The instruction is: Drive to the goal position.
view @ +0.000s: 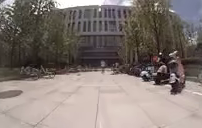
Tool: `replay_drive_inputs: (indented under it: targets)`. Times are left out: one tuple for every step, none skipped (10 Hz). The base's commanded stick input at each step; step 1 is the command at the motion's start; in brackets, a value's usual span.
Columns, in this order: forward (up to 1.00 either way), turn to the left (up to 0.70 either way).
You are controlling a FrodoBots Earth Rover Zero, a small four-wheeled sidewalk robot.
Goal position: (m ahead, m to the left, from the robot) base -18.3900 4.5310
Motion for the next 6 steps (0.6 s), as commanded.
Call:
replay_drive_inputs:
  targets:
    - [0.7,0.03]
    - [0.7,0.03]
    - [0.7,0.03]
    - [0.7,0.03]
    - [0.7,0.03]
    - [0.7,0.03]
